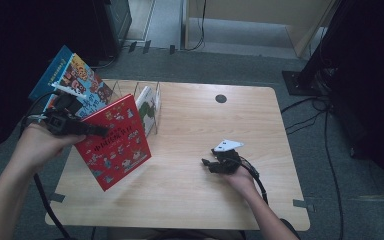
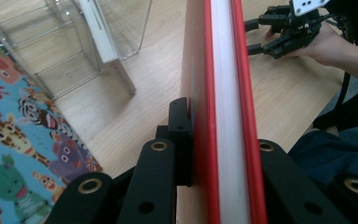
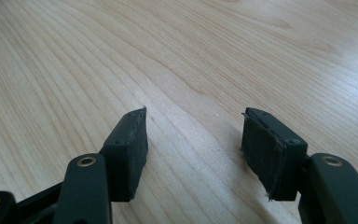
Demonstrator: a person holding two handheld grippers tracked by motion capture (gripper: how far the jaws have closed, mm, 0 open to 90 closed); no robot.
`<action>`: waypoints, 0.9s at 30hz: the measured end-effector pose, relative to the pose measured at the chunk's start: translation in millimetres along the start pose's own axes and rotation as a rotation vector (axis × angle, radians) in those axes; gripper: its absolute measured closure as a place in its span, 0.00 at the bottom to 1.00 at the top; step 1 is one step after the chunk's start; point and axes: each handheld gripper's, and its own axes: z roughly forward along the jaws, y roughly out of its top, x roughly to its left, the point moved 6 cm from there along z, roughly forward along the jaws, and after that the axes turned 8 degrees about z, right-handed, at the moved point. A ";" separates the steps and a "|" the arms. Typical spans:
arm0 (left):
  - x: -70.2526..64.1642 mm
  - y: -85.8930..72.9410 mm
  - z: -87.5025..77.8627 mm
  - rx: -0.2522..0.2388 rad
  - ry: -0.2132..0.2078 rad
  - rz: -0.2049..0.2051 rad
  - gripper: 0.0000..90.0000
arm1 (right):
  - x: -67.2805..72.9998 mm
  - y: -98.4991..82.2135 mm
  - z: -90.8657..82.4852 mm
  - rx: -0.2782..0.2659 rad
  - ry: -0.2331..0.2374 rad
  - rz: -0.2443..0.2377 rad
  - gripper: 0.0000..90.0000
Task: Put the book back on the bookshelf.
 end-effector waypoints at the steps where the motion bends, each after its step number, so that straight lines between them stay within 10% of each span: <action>1: 1.3 -1.6 -1.7 -0.003 0.000 -0.006 0.89 | 0.7 -0.4 0.5 -0.008 -0.002 0.000 0.45; 27: 57.5 -24.6 -21.1 0.009 0.116 -0.160 0.89 | 1.7 -1.3 1.8 -0.006 -0.024 -0.016 0.39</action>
